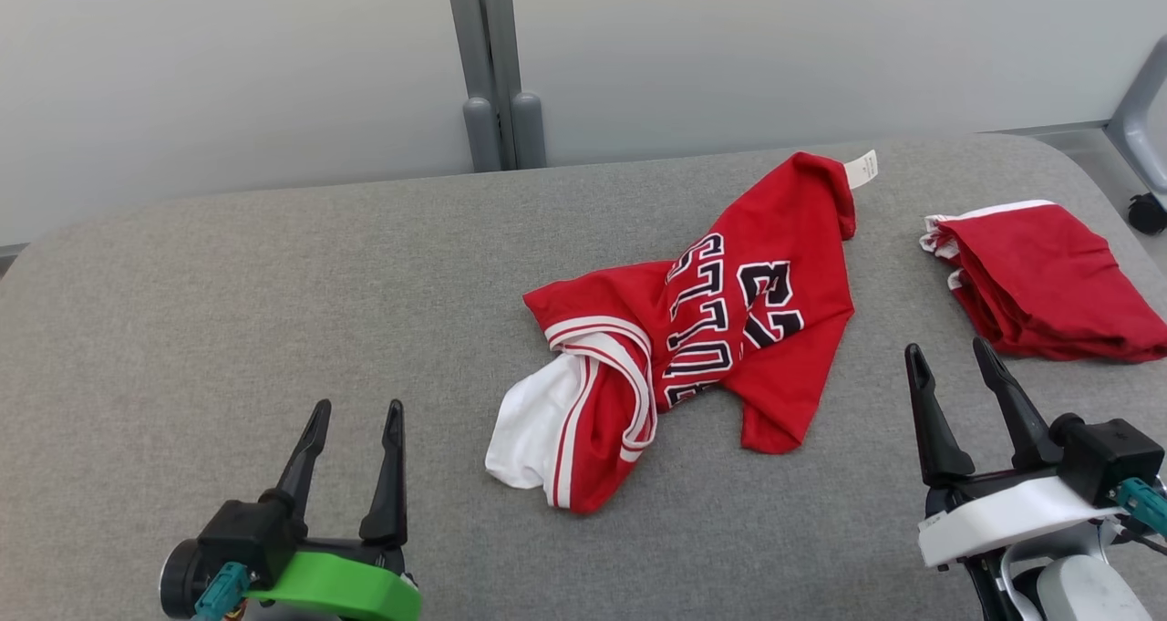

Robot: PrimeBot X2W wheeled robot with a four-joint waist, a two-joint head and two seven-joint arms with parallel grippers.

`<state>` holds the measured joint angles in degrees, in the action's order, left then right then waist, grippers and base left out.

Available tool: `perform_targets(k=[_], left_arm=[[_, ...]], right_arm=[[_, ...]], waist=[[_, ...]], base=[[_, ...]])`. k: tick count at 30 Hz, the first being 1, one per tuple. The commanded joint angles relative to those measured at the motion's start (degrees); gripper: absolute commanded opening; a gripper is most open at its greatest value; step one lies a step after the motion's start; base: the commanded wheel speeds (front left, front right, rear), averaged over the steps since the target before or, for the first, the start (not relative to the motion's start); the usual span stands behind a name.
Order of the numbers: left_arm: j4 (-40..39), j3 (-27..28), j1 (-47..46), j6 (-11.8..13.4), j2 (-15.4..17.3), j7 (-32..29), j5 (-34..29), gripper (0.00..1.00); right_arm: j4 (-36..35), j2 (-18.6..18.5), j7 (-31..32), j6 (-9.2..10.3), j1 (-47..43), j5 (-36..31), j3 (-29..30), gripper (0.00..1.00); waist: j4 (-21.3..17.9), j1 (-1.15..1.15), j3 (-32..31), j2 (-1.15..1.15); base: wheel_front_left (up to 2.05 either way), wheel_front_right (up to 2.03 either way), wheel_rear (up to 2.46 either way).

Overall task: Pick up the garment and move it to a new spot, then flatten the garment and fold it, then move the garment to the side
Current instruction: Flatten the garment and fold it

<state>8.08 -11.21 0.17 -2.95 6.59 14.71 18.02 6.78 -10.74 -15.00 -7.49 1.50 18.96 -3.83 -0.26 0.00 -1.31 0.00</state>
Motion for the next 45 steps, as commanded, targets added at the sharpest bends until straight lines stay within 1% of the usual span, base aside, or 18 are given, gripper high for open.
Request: perform_targets(k=[1,8,11,14,17,21,23,26,29,32,36,37,38,40,43,45], left_arm=[[-0.07,-0.03,0.17,0.21,0.24,0.26,-0.24,1.00],[-0.02,-0.38,0.13,0.50,0.42,0.36,-0.46,1.00],[0.56,-1.50,0.06,-0.07,0.39,-0.15,-0.86,1.00],[1.75,-4.47,-0.69,-1.48,0.24,-3.49,-0.85,1.00],[3.97,-8.85,-2.29,-3.12,0.27,-9.65,-0.21,1.00],[6.17,-14.89,-5.32,-4.18,0.37,-17.91,0.98,1.00],[6.45,-17.58,-7.25,-4.41,0.42,-20.27,1.78,1.00],[7.34,-21.00,-9.69,-4.53,0.48,-22.66,2.93,1.00],[9.63,-22.74,-11.66,-4.56,1.17,-24.62,3.49,1.00],[12.14,-23.41,-13.23,-4.58,0.90,-25.01,4.02,1.00],[15.65,-23.35,-14.89,-4.19,0.45,-23.49,3.74,1.00],[16.33,-23.40,-15.19,-4.20,0.17,-23.10,3.97,0.92],[17.11,-23.40,-15.67,-4.22,-0.12,-22.42,4.16,0.50],[18.71,-23.44,-16.28,-4.24,-0.48,-21.27,4.43,0.00],[19.99,-23.37,-17.25,-4.24,-1.11,-18.90,4.74,0.00],[19.70,-23.20,-17.31,-4.33,-1.59,-17.38,6.16,0.00]], right_arm=[[-0.46,0.15,-0.22,0.00,-0.20,-0.74,0.25,1.00],[-0.96,0.43,-0.23,0.00,-0.42,-2.37,0.81,1.00],[-1.09,0.64,-0.23,0.00,-0.73,-2.86,1.21,1.00],[-1.16,0.76,-0.23,0.00,-0.48,-3.05,1.71,1.00],[-1.43,0.83,-0.23,0.00,0.19,-3.13,2.12,1.00],[-1.87,1.09,-0.20,0.00,1.37,-3.10,2.25,1.00],[-2.14,1.38,-0.20,0.00,1.71,-3.05,2.21,1.00],[-2.17,1.65,-0.20,0.00,2.54,-2.86,2.14,1.00],[-2.14,1.98,-0.20,0.00,3.05,-2.76,2.09,1.00],[-2.34,2.18,-0.20,0.00,3.51,-2.63,2.19,1.00],[-2.26,2.31,-0.20,0.00,3.69,-2.60,2.40,1.00],[-2.23,2.31,-0.20,0.00,3.68,-2.59,2.48,1.00],[-2.21,2.35,-0.20,0.00,3.67,-2.58,2.58,1.00],[-2.03,2.44,-0.20,0.00,3.67,-2.69,2.69,1.00],[-1.89,2.35,-0.20,0.00,3.54,-2.82,2.74,1.00],[-1.84,2.30,-0.20,0.00,3.28,-2.93,2.66,1.00]], waist=[[0.05,0.00,0.02,0.00],[0.36,0.00,-0.08,0.00],[0.36,0.00,0.01,0.00],[-0.04,0.00,0.45,0.00],[-0.79,0.00,1.14,0.00],[-2.57,0.00,2.82,0.00],[-3.61,0.00,3.82,0.00],[-5.28,0.00,5.19,0.00],[-6.70,0.00,6.13,0.00],[-7.86,0.00,6.84,0.00],[-8.41,0.00,7.28,0.00],[-8.41,0.00,7.33,0.00],[-8.30,0.00,7.36,0.00],[-7.91,0.00,7.21,0.00],[-7.05,0.00,6.75,0.00],[-6.42,0.00,6.31,0.00]], base=[[0.00,0.00,0.00],[0.00,0.00,0.00],[0.00,0.00,0.00],[0.00,0.00,0.00],[0.00,0.00,0.00],[0.00,0.00,0.00],[0.00,0.00,0.00],[0.00,0.00,0.00],[0.00,0.00,0.00],[0.00,0.00,0.00],[0.00,0.00,0.00],[0.00,0.00,0.00],[0.00,0.00,0.00],[0.00,0.00,0.00],[0.00,0.00,0.00],[0.00,0.00,0.00]])
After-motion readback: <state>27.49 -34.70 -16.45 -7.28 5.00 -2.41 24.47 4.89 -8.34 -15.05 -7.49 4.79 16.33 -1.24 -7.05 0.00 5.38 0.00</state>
